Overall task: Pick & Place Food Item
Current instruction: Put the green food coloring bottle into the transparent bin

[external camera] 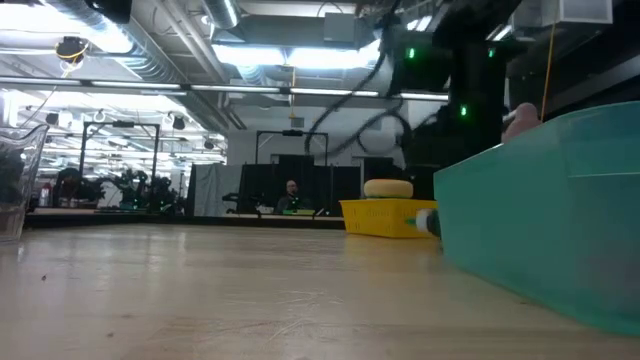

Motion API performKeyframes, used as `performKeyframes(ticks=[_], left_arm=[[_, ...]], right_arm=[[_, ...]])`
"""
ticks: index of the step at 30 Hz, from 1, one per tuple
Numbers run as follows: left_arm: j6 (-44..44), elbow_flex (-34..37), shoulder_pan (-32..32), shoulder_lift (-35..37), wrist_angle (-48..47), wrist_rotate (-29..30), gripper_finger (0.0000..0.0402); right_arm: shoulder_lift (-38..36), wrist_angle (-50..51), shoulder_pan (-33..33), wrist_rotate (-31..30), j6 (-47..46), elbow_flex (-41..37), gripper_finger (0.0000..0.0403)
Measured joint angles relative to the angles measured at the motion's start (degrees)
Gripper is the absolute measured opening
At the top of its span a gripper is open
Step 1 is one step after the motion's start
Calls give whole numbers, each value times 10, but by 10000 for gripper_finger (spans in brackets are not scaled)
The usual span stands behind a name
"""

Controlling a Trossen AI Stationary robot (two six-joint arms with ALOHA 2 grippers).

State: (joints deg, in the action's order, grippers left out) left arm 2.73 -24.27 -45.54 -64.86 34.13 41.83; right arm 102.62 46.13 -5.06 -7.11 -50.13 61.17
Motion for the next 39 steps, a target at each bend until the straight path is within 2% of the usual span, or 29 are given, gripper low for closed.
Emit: performKeyframes(ticks=[5, 9, 15, 18, 23, 29, 39], left_arm=[[38, 0, 0, 36, 3, -16, 164], [50, -1, 0, 82, -31, -50, 164], [-11, -70, 0, 134, -280, -83, 164], [-14, -116, -2, 135, -360, -84, 164], [47, -178, -2, 135, -413, -85, 164], [113, -217, -1, 124, -422, -89, 164], [106, -241, 27, 58, -438, -101, 164]], right_arm=[[-40, -3, 0, 2, 31, 39, 83], [-54, -14, -2, 33, 85, 116, 83], [-54, -73, -13, 116, 189, 248, 83], [-55, -73, -18, 135, 212, 294, 83], [-53, -123, -29, 213, 236, 305, 83], [-24, -171, -59, 285, 250, 305, 83], [38, -221, -74, 353, 244, 310, 83]])
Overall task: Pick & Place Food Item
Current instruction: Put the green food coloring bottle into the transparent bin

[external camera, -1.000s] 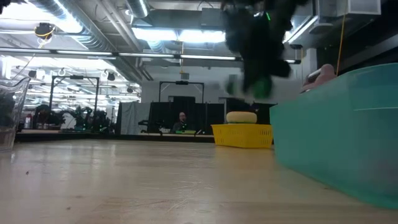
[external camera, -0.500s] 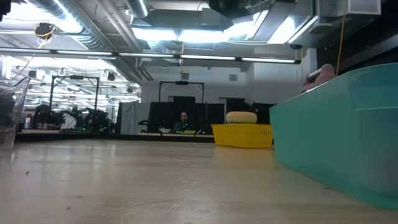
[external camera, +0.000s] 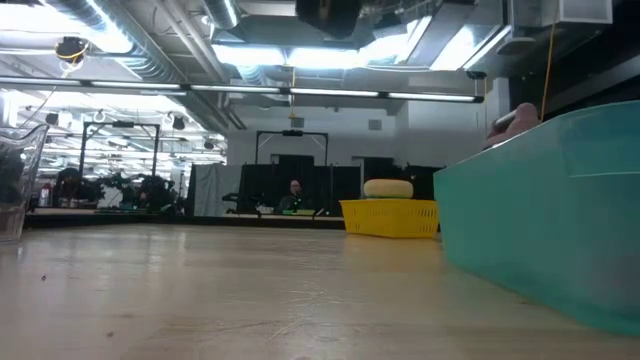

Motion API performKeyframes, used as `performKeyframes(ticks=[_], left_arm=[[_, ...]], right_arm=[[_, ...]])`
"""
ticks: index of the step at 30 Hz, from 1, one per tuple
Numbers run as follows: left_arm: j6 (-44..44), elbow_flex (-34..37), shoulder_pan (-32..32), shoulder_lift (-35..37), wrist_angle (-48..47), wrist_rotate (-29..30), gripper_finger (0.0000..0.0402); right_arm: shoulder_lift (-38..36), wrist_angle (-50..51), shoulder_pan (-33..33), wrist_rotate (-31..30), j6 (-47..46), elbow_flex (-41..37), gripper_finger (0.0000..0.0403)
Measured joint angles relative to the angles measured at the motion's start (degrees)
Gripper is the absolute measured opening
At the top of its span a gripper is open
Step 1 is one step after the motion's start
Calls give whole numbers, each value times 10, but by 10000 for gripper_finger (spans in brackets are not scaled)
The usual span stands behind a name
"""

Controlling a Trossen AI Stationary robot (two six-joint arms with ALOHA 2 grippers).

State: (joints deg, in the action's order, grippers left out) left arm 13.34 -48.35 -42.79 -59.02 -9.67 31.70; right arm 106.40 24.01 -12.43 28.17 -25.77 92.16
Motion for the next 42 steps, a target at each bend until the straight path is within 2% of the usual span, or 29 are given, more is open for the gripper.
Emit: performKeyframes(ticks=[13, 20, 24, 33, 42], left_arm=[[19, -29, 40, -78, -5, -28, 164], [56, -42, 53, -65, 9, -25, 164], [59, -48, 59, -65, 10, -54, 164], [62, -48, 59, -104, 24, -80, 164], [74, -48, 68, -107, 27, -95, 164]], right_arm=[[16, -36, -1, 22, -8, 1, 83], [22, -36, -14, 29, -12, 1, 83], [22, -39, -17, 29, -8, 1, 83], [22, -44, -13, 27, -9, 1, 83], [22, -45, -11, 35, -15, 1, 82]])
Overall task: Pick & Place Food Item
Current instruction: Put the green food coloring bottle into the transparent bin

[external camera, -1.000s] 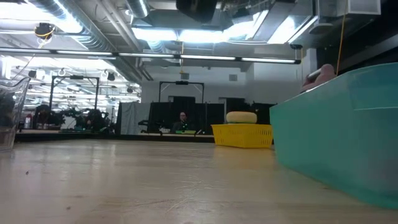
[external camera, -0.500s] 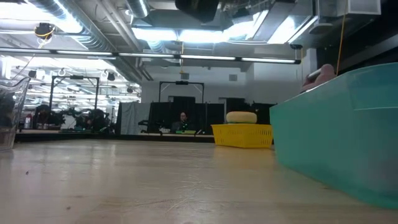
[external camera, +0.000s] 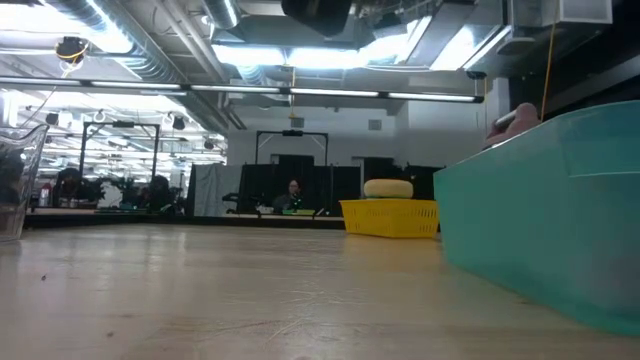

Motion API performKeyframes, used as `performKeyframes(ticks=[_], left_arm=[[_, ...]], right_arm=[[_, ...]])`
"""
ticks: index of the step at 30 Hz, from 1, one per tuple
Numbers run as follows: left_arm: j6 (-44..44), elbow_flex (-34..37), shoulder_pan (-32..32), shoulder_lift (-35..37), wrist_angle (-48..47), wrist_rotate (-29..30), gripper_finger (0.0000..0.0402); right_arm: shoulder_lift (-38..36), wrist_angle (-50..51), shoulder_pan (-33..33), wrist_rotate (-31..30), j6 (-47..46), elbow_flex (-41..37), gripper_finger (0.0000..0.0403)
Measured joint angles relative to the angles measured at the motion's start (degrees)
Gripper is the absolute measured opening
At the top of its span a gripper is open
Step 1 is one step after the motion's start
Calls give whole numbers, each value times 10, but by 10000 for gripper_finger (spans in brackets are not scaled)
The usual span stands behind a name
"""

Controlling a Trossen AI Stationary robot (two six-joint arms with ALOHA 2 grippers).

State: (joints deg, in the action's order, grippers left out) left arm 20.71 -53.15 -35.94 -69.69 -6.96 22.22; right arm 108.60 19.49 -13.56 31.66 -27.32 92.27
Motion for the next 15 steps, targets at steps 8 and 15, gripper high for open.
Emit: performKeyframes(ticks=[8, 15], left_arm=[[21, 0, 4, -1, 21, -15, 164], [17, 0, 22, -12, 15, -20, 179]], right_arm=[[8, -9, 2, 12, -5, 0, 81], [13, -17, 8, 20, -6, 0, 81]])
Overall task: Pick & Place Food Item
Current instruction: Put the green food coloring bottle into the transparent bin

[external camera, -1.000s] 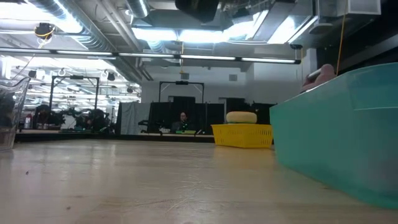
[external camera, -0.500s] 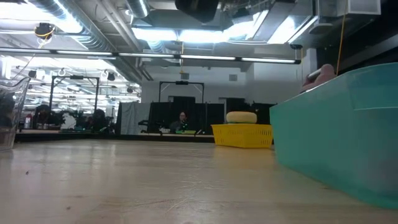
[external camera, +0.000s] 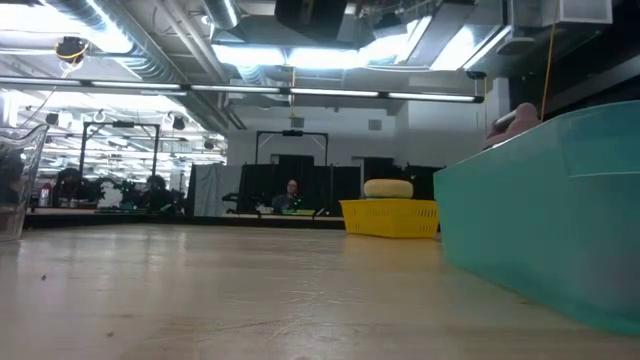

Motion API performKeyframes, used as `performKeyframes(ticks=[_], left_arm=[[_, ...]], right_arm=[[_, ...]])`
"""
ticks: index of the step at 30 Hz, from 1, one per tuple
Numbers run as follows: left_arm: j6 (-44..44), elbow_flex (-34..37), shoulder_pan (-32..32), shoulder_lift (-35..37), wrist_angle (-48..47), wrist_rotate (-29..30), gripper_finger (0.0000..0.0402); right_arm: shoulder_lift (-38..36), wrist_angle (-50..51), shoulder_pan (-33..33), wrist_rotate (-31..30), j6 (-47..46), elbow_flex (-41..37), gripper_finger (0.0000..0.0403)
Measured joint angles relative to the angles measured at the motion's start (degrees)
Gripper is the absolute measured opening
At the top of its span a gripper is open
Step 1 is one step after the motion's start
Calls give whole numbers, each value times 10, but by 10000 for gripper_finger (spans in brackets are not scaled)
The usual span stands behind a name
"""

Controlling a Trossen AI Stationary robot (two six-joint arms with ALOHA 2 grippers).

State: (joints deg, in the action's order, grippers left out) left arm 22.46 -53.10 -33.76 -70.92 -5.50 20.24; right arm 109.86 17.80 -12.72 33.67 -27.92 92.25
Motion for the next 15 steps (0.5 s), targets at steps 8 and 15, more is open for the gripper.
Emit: performKeyframes(ticks=[8, 15], left_arm=[[-2, 0, 11, -14, 0, -4, 193], [7, -7, -4, -9, 9, -5, 188]], right_arm=[[0, -11, 2, 9, -1, 0, 81], [0, -11, 3, 17, -1, 0, 81]])
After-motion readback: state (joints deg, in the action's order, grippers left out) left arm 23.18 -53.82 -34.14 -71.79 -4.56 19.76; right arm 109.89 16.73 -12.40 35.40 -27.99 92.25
